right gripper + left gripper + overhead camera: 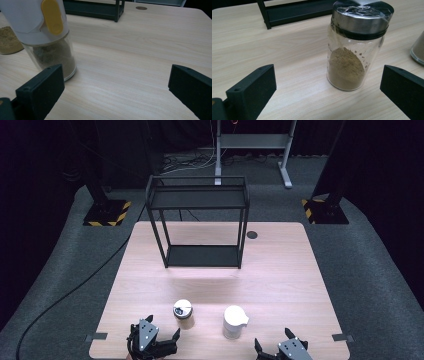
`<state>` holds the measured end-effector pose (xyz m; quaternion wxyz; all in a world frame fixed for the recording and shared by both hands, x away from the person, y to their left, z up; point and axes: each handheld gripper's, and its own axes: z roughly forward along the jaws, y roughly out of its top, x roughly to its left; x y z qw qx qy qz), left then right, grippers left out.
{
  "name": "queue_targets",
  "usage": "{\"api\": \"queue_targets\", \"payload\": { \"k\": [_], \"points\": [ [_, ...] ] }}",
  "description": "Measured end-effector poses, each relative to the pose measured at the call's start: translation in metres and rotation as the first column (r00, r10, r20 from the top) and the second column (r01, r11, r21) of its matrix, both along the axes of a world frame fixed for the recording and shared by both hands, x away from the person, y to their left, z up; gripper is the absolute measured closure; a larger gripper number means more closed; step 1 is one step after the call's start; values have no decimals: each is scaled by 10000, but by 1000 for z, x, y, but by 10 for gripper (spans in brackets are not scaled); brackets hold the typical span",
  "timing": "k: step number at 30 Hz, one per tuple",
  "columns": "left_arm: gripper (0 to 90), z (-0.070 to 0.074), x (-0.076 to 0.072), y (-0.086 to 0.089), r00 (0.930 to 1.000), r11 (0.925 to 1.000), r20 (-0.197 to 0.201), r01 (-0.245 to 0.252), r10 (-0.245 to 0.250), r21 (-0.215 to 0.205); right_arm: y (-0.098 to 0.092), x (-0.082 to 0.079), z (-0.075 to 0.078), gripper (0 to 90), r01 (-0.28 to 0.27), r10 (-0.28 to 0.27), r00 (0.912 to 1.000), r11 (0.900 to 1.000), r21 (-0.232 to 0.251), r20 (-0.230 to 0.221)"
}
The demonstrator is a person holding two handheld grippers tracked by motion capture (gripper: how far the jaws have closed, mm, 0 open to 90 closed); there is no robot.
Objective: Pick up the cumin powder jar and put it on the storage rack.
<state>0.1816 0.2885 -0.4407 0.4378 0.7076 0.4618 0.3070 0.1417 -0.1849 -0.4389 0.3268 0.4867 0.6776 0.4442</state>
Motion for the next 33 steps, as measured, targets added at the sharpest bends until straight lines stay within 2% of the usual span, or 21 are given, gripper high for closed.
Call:
{"api": "queue_targets", "payload": {
  "k": [4, 16, 20, 24, 28, 33],
  "points": [
    [0, -1, -3, -2, 9999, 10000, 108, -31, 31, 76, -1, -1, 1, 0, 65, -65, 10000, 10000, -17, 17],
    [0, -5, 3, -10, 10000, 9998, 15, -26, 26, 219, -1, 1, 1, 0, 24, -25, 9999, 10000, -81, -110],
    [0, -8, 10, -15, 9998, 9999, -162, -93, 95, 136, 0, 1, 1, 0, -8, 6, 9999, 9999, -105, -130],
    [0, -11, 22, -27, 9996, 9996, -296, -20, 28, 292, 0, 3, -1, 0, -61, 59, 9997, 9999, -86, -229],
    [0, -12, 32, -31, 9990, 9994, -437, 141, -127, 316, 0, 5, -2, 0, -74, 70, 9995, 9999, -125, -308],
    [0, -16, 39, -40, 9992, 9992, -346, 216, -204, 322, 0, 4, -1, 0, -48, 45, 9997, 9999, -146, -257]
  ]
}}
